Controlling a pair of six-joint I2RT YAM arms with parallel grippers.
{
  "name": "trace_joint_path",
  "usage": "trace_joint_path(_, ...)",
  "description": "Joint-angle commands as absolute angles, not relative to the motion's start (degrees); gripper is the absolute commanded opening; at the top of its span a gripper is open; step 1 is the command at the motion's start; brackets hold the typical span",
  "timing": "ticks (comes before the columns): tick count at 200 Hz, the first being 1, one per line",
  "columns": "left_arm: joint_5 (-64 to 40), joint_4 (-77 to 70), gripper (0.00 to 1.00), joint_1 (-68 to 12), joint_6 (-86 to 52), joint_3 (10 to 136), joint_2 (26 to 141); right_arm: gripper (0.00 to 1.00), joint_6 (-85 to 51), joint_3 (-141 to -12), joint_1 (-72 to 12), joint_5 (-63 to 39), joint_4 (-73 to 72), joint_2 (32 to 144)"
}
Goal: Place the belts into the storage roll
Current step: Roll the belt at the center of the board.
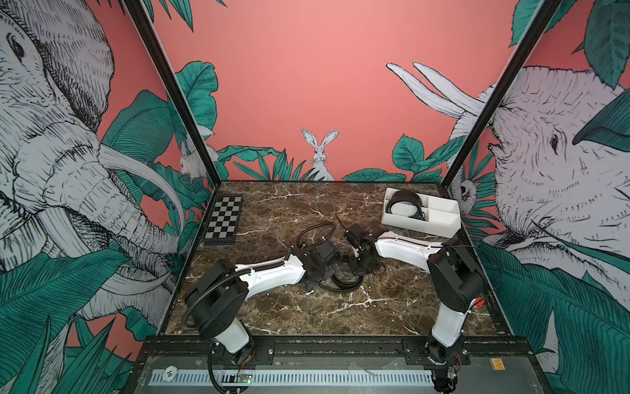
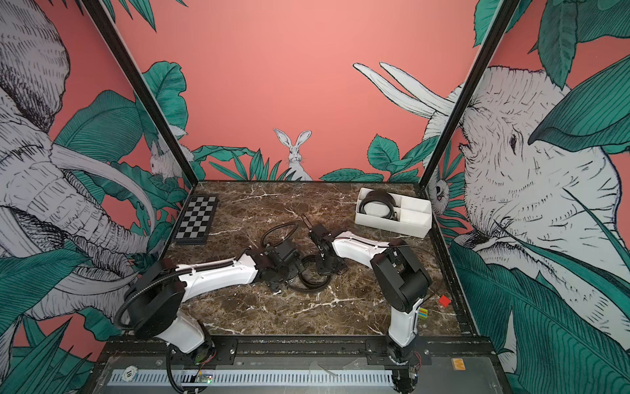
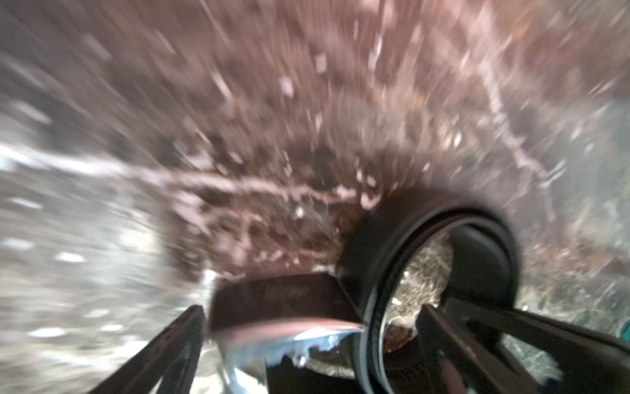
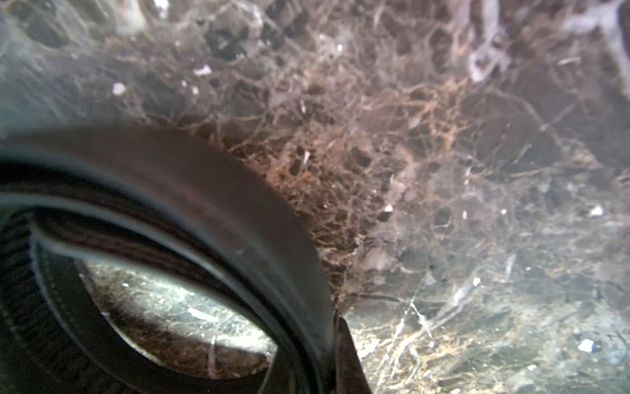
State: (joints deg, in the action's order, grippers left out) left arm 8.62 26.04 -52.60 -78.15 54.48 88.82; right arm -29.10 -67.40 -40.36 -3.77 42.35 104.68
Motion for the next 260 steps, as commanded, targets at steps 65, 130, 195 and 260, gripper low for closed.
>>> trace_joint_path(65, 4.6, 42.6, 0.82, -56.2, -75.0, 60.8, 81.8, 0.00, -28.8, -67.6, -41.8, -6.4, 50.4, 107.7)
trace_joint_path(130, 0.7, 43.7, 0.71, -56.7, -64.9, 58.0, 87.9, 0.00, -28.6, -67.3, -41.9, -6.1, 50.1, 108.0)
trace_joint_path(195, 5.0, 46.6, 0.25, -55.5, -63.2, 56.3, 93.0, 0.00, -28.6, -67.3, -41.9, -5.9, 50.8, 107.1)
trace_joint_path(260, 12.2, 38.5, 0.00, -47.7, -60.1, 57.5, 93.7, 0.00, -30.6, -66.5, -43.0, -7.1, 49.4, 106.8)
